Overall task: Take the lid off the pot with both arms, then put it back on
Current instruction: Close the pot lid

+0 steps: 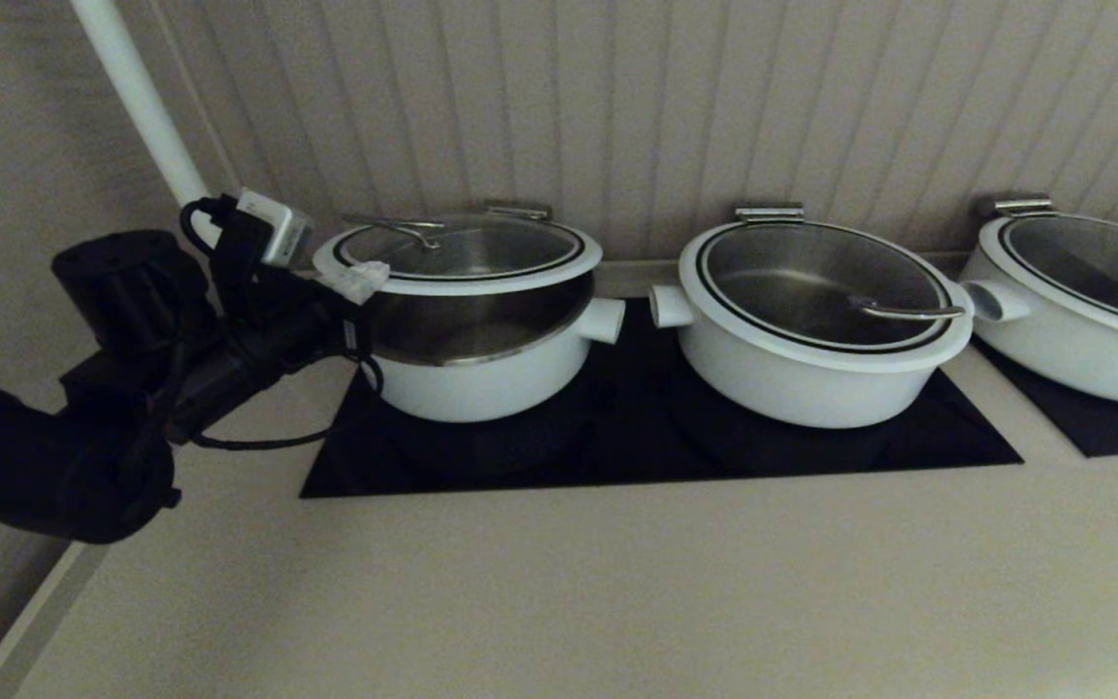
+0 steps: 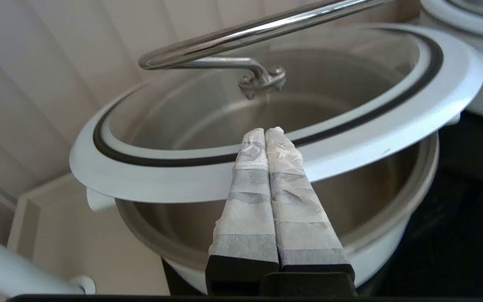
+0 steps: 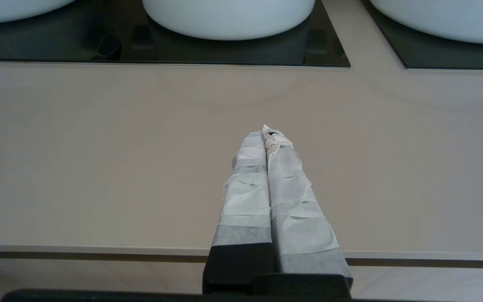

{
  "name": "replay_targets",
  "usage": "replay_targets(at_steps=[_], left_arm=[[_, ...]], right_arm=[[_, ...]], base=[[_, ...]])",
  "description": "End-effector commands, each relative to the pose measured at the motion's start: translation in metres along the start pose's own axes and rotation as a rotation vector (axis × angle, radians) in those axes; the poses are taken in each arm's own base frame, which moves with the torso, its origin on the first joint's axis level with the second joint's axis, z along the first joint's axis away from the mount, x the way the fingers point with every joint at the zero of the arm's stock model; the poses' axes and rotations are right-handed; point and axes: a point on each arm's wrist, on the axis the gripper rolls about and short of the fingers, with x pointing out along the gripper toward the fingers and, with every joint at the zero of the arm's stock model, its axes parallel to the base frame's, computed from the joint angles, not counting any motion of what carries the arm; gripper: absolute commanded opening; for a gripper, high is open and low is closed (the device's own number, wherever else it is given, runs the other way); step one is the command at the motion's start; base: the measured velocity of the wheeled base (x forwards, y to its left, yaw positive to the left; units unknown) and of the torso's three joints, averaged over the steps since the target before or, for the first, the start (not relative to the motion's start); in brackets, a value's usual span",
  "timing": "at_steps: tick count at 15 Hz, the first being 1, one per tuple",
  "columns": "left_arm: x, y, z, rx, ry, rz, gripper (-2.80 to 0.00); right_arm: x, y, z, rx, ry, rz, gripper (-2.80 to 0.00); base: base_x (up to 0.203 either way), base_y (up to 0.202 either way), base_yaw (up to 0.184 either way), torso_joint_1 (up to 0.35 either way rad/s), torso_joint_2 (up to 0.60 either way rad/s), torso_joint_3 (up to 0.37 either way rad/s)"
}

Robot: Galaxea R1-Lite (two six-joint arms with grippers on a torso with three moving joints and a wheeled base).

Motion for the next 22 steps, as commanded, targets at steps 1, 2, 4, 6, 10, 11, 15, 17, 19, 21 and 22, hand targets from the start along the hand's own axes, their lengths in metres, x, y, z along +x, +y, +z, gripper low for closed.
replay_targets(at_steps=[1, 2, 4, 6, 10, 11, 15, 17, 19, 21, 22], left_arm=[[-0.002, -0.001, -0.004, 0.000, 0.010, -0.003, -2.80], [-0.003, -0.002, -0.005, 0.000, 0.018, -0.005, -2.80], [-0.004, -0.003, -0.010, 0.002, 0.036, -0.009, -2.80], [-0.003, -0.003, -0.012, 0.001, 0.041, -0.010, -2.80], [-0.001, -0.004, -0.018, 0.003, 0.057, -0.014, -2.80], [-0.002, -0.005, -0.020, 0.003, 0.064, -0.015, -2.80], [-0.011, -0.009, -0.032, 0.005, 0.116, -0.027, -2.80], [-0.015, -0.011, -0.036, 0.001, 0.134, -0.031, -2.80], [-0.013, -0.011, -0.037, 0.008, 0.110, -0.026, -2.80], [-0.012, -0.011, -0.041, 0.016, 0.084, -0.020, -2.80], [-0.012, -0.012, -0.045, 0.016, 0.083, -0.020, -2.80]], right_arm=[[0.000, 0.000, 0.000, -0.001, 0.000, 0.000, -2.80], [0.000, 0.000, 0.000, -0.001, 0.001, 0.001, -2.80], [0.000, 0.000, 0.000, -0.001, 0.001, 0.001, -2.80], [0.000, 0.000, 0.000, -0.001, 0.001, 0.001, -2.80], [0.000, 0.000, 0.000, -0.001, 0.001, 0.001, -2.80], [0.000, 0.000, 0.000, -0.001, 0.001, 0.001, -2.80], [0.000, 0.000, 0.000, -0.001, 0.001, 0.001, -2.80], [0.000, 0.000, 0.000, -0.001, 0.001, 0.001, -2.80], [0.000, 0.000, 0.000, -0.001, 0.001, 0.001, -2.80], [0.000, 0.000, 0.000, -0.001, 0.001, 0.001, -2.80], [0.000, 0.000, 0.000, -0.001, 0.001, 0.001, -2.80]], base=[[0.000, 0.000, 0.000, 0.000, 0.00, 0.000], [0.000, 0.000, 0.000, 0.000, 0.00, 0.000], [0.000, 0.000, 0.000, 0.000, 0.00, 0.000], [0.000, 0.000, 0.000, 0.000, 0.00, 0.000], [0.000, 0.000, 0.000, 0.000, 0.00, 0.000], [0.000, 0.000, 0.000, 0.000, 0.00, 0.000], [0.000, 0.000, 0.000, 0.000, 0.00, 0.000], [0.000, 0.000, 0.000, 0.000, 0.00, 0.000], [0.000, 0.000, 0.000, 0.000, 0.00, 0.000], [0.000, 0.000, 0.000, 0.000, 0.00, 0.000], [0.000, 0.000, 0.000, 0.000, 0.00, 0.000]])
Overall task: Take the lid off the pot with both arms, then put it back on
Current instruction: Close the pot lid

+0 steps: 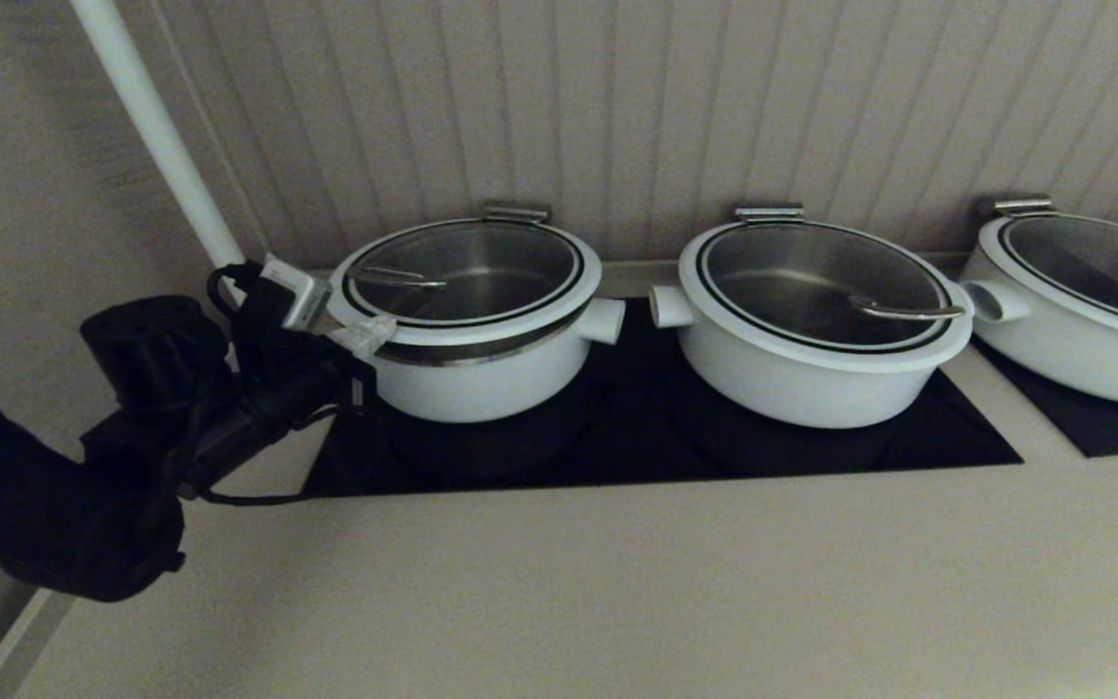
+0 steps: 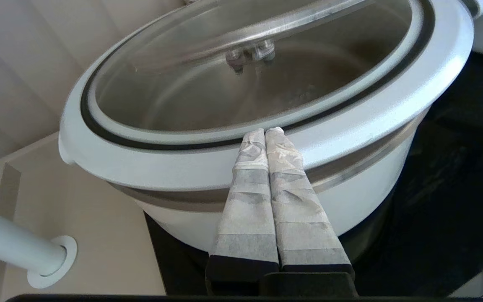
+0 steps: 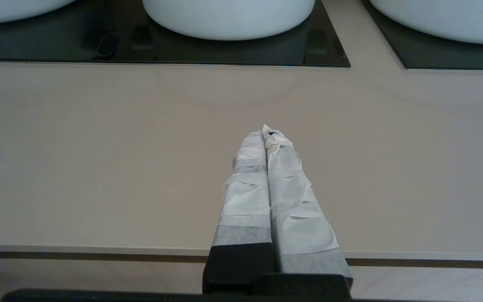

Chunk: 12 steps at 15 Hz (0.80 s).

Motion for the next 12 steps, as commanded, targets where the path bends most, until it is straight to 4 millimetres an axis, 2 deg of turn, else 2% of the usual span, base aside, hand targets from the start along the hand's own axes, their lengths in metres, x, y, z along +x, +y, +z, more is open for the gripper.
replay_targets(at_steps=[1, 12], left_arm=[[0.000, -0.002, -0.008, -0.003, 0.020, -0.006, -2.80], [0.005, -0.004, -0.023, -0.002, 0.062, -0.015, -2.80]], right_arm=[[0.000, 0.000, 0.000, -0.001, 0.001, 0.001, -2.80], [0.000, 0.000, 0.000, -0.001, 0.001, 0.001, -2.80]], base=[[0.000, 0.000, 0.000, 0.000, 0.00, 0.000], [0.000, 0.000, 0.000, 0.000, 0.00, 0.000]])
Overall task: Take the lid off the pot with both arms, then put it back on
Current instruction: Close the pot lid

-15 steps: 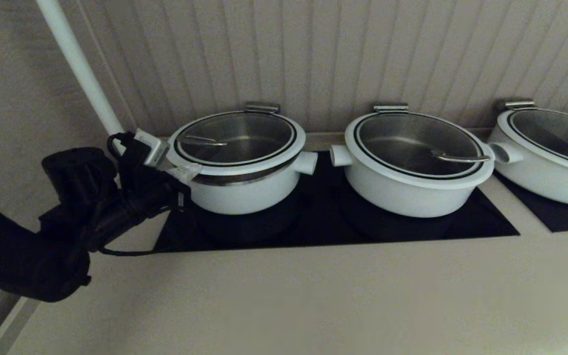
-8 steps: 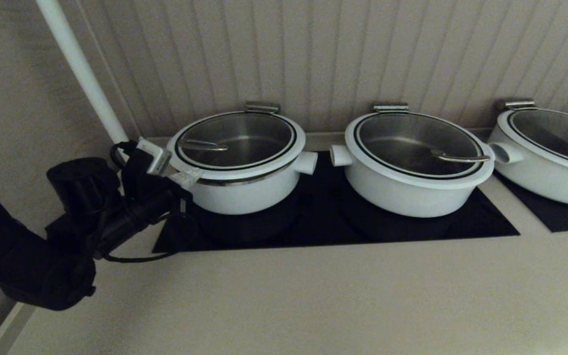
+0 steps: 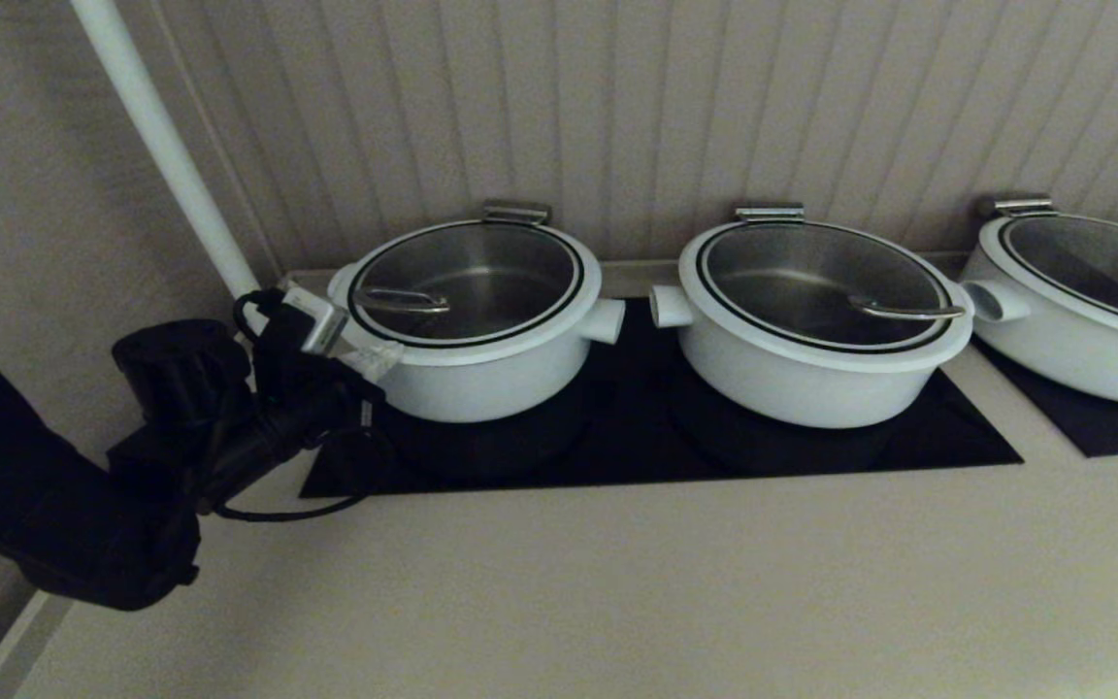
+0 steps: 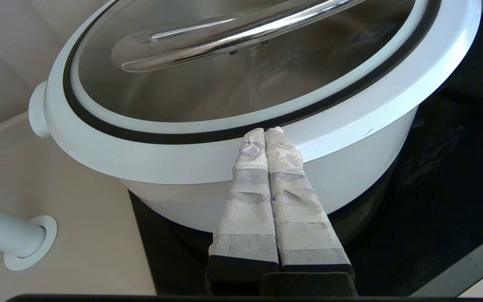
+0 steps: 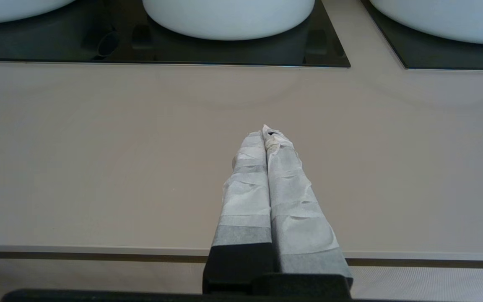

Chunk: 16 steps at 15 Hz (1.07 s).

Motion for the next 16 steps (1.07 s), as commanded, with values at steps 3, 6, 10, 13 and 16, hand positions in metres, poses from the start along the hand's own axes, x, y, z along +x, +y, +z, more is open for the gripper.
replay_targets(at_steps=[3, 6, 10, 13, 16], left_arm=[[0.004, -0.001, -0.006, -0.001, 0.012, -0.004, -2.80], [0.004, -0.001, -0.007, 0.001, 0.016, -0.007, -2.80], [0.002, -0.001, -0.004, 0.001, 0.008, -0.005, -2.80], [-0.002, -0.001, 0.000, 0.004, -0.003, -0.002, -2.80], [-0.013, -0.003, 0.000, -0.001, 0.011, -0.005, -2.80]], right_arm=[[0.000, 0.000, 0.000, 0.000, 0.002, 0.001, -2.80], [0.000, 0.000, 0.000, 0.000, 0.002, 0.001, -2.80], [0.000, 0.000, 0.000, 0.000, 0.001, 0.001, -2.80], [0.000, 0.000, 0.000, 0.000, 0.002, 0.001, -2.80], [0.000, 0.000, 0.000, 0.000, 0.000, 0.001, -2.80]], base=[[0.000, 0.000, 0.000, 0.000, 0.00, 0.000], [0.000, 0.000, 0.000, 0.000, 0.00, 0.000], [0.000, 0.000, 0.000, 0.000, 0.00, 0.000], [0.000, 0.000, 0.000, 0.000, 0.00, 0.000], [0.000, 0.000, 0.000, 0.000, 0.00, 0.000]])
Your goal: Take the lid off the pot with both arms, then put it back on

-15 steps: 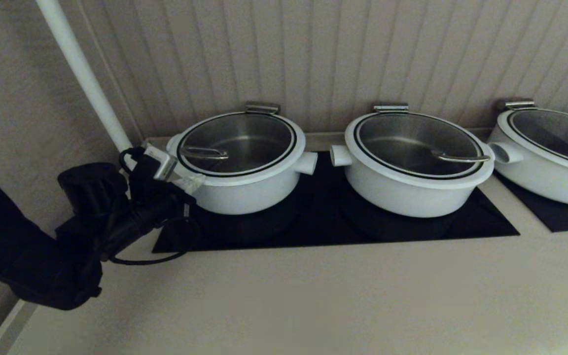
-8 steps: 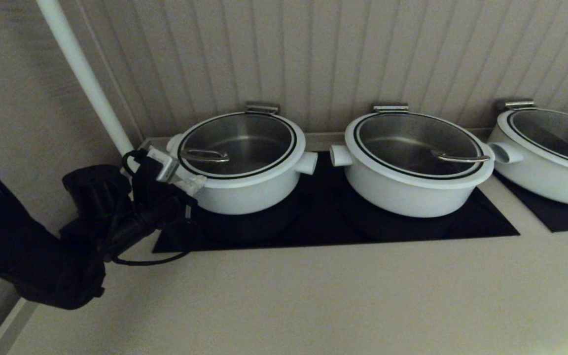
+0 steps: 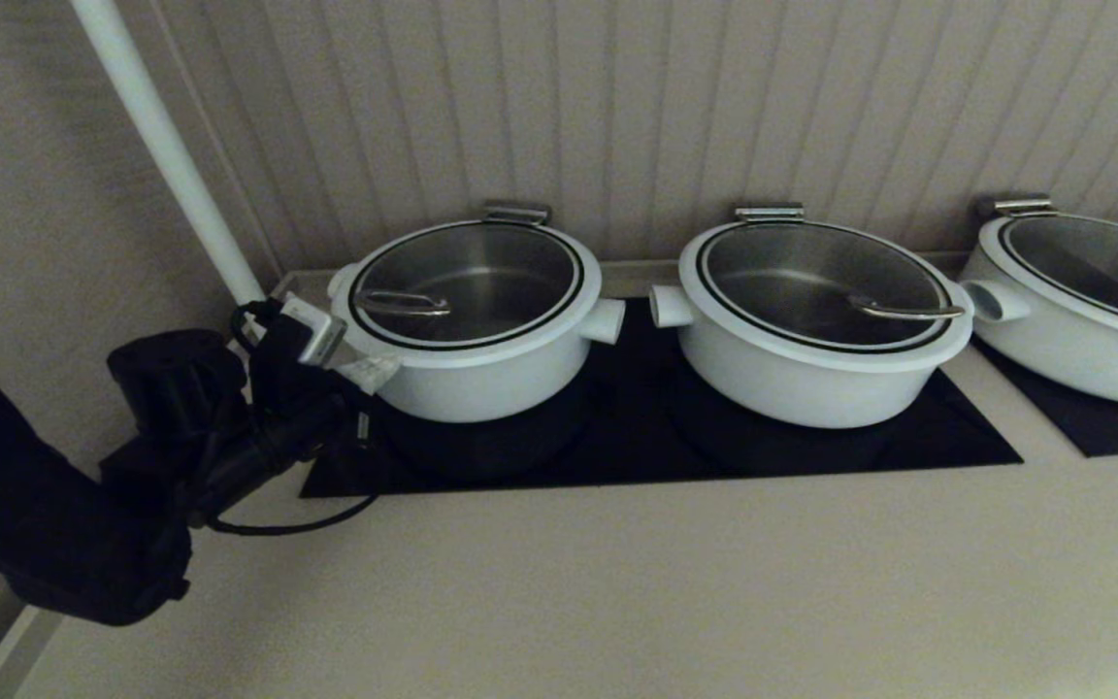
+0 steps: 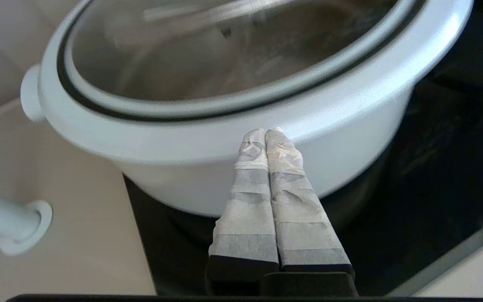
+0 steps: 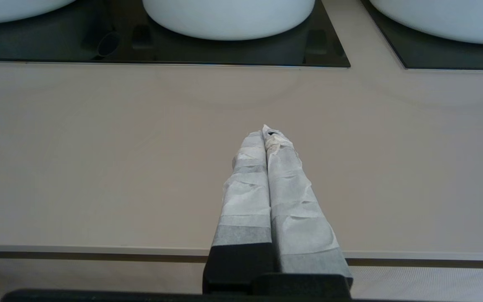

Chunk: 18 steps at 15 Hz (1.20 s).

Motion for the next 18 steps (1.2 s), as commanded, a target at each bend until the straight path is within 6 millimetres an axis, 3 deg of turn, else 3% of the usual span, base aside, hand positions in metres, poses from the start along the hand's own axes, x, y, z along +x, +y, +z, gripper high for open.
replay_targets(at_steps=[1, 9, 18], left_arm=[[-0.008, -0.001, 0.005, 0.004, -0.016, 0.003, -2.80], [-0.036, -0.004, 0.020, 0.004, -0.047, 0.012, -2.80], [-0.095, -0.007, 0.023, 0.005, -0.042, 0.060, -2.80]], right_arm=[[0.000, 0.000, 0.000, -0.001, 0.001, 0.001, -2.80], [0.000, 0.000, 0.000, -0.001, 0.000, 0.001, -2.80], [0.000, 0.000, 0.000, -0.001, 0.001, 0.001, -2.80]], base=[[0.000, 0.000, 0.000, 0.000, 0.00, 0.000], [0.000, 0.000, 0.000, 0.000, 0.00, 0.000], [0.000, 0.000, 0.000, 0.000, 0.00, 0.000]])
